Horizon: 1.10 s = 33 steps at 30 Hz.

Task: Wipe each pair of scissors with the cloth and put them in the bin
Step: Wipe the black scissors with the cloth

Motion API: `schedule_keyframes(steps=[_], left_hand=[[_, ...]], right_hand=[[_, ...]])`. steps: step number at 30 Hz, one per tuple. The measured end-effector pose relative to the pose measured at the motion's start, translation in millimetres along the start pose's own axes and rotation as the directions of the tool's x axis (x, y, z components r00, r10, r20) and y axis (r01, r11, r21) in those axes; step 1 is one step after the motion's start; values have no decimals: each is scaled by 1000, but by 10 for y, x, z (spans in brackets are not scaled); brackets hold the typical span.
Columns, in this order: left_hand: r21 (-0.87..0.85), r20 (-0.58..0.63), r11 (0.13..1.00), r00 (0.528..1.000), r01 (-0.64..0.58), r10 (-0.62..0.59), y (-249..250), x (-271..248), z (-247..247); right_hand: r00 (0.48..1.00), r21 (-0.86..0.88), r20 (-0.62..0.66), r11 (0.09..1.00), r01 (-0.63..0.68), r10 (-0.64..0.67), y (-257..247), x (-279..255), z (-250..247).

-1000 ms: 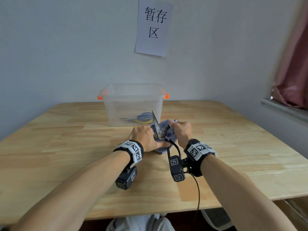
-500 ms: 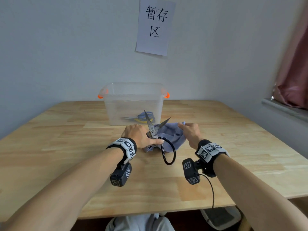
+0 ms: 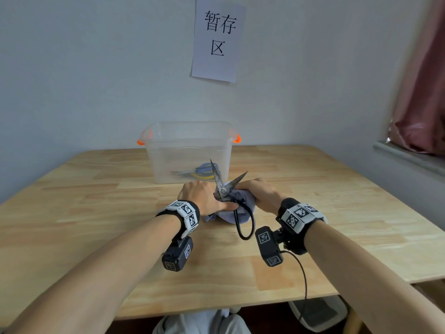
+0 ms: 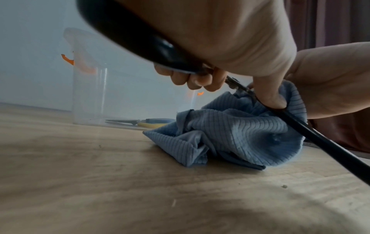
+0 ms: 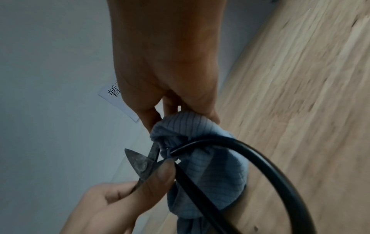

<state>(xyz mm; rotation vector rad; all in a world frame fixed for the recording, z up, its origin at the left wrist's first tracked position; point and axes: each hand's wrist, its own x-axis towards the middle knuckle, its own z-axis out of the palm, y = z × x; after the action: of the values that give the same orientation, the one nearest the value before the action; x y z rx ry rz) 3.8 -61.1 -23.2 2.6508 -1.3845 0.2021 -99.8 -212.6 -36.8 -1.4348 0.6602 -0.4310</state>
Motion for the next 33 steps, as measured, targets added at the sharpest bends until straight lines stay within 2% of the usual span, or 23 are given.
schedule_keyframes(steps=[3, 5, 7, 9, 11, 14, 16, 20, 24, 29, 33], left_hand=[[-16, -20, 1000, 1000, 0, -1, 29, 0, 12], [-31, -23, 999, 1000, 8, -8, 28, -3, 1], [-44, -19, 999, 1000, 7, -8, 17, -10, -14], [-35, -21, 999, 1000, 0, -1, 15, -13, -16], [-25, -26, 1000, 1000, -2, 1, 26, -11, -2], [-24, -31, 1000, 999, -6, 6, 44, 6, 28], [-31, -36, 1000, 999, -1, 0, 43, 11, 38], [-23, -33, 1000, 999, -14, 14, 48, 25, 31], [-34, -33, 999, 999, -2, 1, 61, 23, 28], [-93, 5, 995, 1000, 26, -25, 57, -8, -23], [-103, 5, 994, 999, 48, -47, 8, -9, -43]], right_hand=[[988, 81, 154, 996, -38, 26, -52, -51, 19], [951, 124, 306, 989, -86, 44, -63, -91, -26], [917, 134, 399, 986, -94, 34, -49, -109, -81], [923, 139, 384, 988, -66, 8, -21, -126, -86], [950, 128, 312, 992, -10, -31, 15, -143, -42], [968, 0, 219, 993, 122, -119, 76, -126, 35], [972, -41, 189, 987, 153, -143, 100, -115, 64], [969, 19, 204, 991, 135, -136, 137, -126, 60], [974, -28, 198, 993, 116, -109, 111, -103, 74], [960, -40, 272, 996, 76, -63, 59, -122, 28], [947, -46, 309, 993, 109, -89, 31, -167, -13]])
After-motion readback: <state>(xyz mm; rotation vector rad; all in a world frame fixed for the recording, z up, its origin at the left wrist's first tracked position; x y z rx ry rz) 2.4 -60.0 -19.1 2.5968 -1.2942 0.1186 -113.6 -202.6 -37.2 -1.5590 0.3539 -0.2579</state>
